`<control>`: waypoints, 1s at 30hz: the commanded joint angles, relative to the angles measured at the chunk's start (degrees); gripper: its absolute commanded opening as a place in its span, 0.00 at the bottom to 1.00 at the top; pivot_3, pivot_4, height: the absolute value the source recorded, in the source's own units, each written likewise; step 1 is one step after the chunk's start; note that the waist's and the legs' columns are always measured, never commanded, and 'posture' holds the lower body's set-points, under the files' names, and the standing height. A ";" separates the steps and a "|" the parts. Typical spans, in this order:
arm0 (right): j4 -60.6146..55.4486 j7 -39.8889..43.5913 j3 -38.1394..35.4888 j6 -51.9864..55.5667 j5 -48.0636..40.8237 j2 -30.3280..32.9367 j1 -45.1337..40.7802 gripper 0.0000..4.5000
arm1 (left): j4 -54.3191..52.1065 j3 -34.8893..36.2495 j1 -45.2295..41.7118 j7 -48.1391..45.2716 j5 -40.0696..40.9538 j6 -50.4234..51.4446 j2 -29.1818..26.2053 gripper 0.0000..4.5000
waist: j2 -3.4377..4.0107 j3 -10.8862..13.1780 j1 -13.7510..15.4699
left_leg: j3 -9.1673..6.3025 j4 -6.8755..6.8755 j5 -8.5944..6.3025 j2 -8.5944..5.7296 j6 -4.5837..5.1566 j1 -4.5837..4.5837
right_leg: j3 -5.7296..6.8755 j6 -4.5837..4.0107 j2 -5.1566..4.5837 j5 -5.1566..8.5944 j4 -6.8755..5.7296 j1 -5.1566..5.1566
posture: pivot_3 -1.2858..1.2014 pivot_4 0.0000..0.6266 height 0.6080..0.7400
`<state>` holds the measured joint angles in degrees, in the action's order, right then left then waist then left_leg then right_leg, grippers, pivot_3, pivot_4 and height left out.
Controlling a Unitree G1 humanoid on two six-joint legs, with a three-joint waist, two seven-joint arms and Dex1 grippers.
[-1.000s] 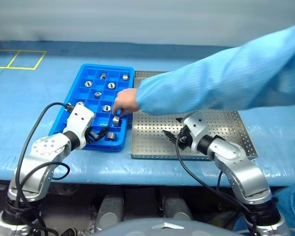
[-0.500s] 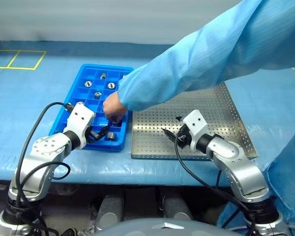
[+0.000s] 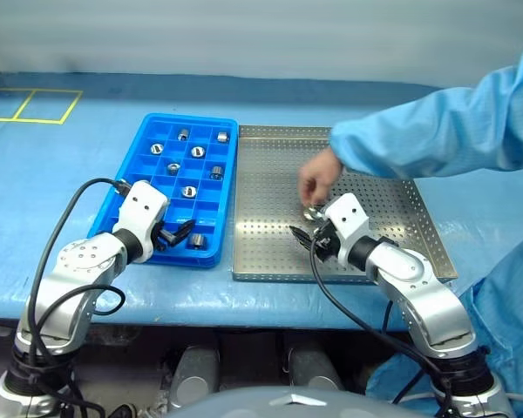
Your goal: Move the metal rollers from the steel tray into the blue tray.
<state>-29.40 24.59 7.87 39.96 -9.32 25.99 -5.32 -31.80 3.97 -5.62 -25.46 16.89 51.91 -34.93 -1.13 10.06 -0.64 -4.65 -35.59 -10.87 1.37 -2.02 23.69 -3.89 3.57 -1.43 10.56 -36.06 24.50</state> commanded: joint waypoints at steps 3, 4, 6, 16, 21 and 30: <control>-0.65 -0.73 -1.55 -1.01 0.65 0.32 0.32 0.82 | -0.21 -0.57 -1.81 -0.40 -0.20 -1.62 -0.08 0.80 | 0.00 0.00 -0.01 | 0.00 -0.01 0.00 0.00 0.00 0.00 | 0.00 0.00 0.00 0.00 0.00 0.00 | 0.55 0.24 1.00; -0.70 -0.80 -1.57 -0.96 0.72 0.32 0.39 0.82 | -0.09 -0.79 -2.02 -0.40 -0.24 -1.68 -0.02 0.80 | 0.00 0.00 -0.02 | 0.00 -0.01 0.00 0.00 0.00 0.00 | 0.00 0.00 0.00 0.00 0.00 0.00 | 0.55 0.24 1.00; -0.81 -0.93 -1.65 -0.92 0.80 0.33 0.55 0.82 | 0.23 -1.24 -2.50 -0.39 -0.32 -1.76 0.12 0.80 | 0.00 0.00 -0.03 | 0.00 -0.02 0.00 0.00 0.00 0.00 | 0.00 0.00 0.00 0.00 0.00 -0.01 | 0.55 0.24 1.00; 2.11 -5.75 -5.14 3.71 0.18 -3.90 -0.19 0.82 | 1.18 -6.85 -5.59 -4.01 2.14 -3.12 3.02 0.80 | -0.01 -0.01 -0.09 | 0.00 -0.07 0.00 -0.01 0.00 0.00 | -0.01 0.04 0.01 -0.03 -0.02 -0.04 | 0.54 0.24 1.00; 7.33 -8.94 -8.14 4.24 -0.60 -8.39 -2.81 0.82 | 2.00 -10.21 -6.67 -6.89 3.89 -4.67 5.16 0.80 | -0.01 -0.01 -0.46 | 0.03 -0.11 0.00 -0.02 0.00 -0.01 | -0.06 0.08 0.01 -0.05 -0.05 -0.04 | 0.54 0.24 1.00; 17.16 -12.42 -9.39 3.43 -0.69 -14.09 -7.37 0.82 | 3.36 -12.54 -7.99 -8.07 3.77 -6.26 6.54 0.80 | 0.00 -0.02 -1.01 | 0.03 -0.21 0.00 -0.02 0.01 -0.02 | -0.10 0.10 0.03 -0.07 -0.21 -0.03 | 0.54 0.24 1.00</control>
<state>-11.59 12.19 -1.17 44.10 -9.56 12.01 -12.02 -27.55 -8.49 -12.72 -33.11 20.39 46.92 -28.65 -1.13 10.04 -1.65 -4.61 -35.81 -10.86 1.35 -2.01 23.68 -3.99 3.67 -1.39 10.49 -36.27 24.47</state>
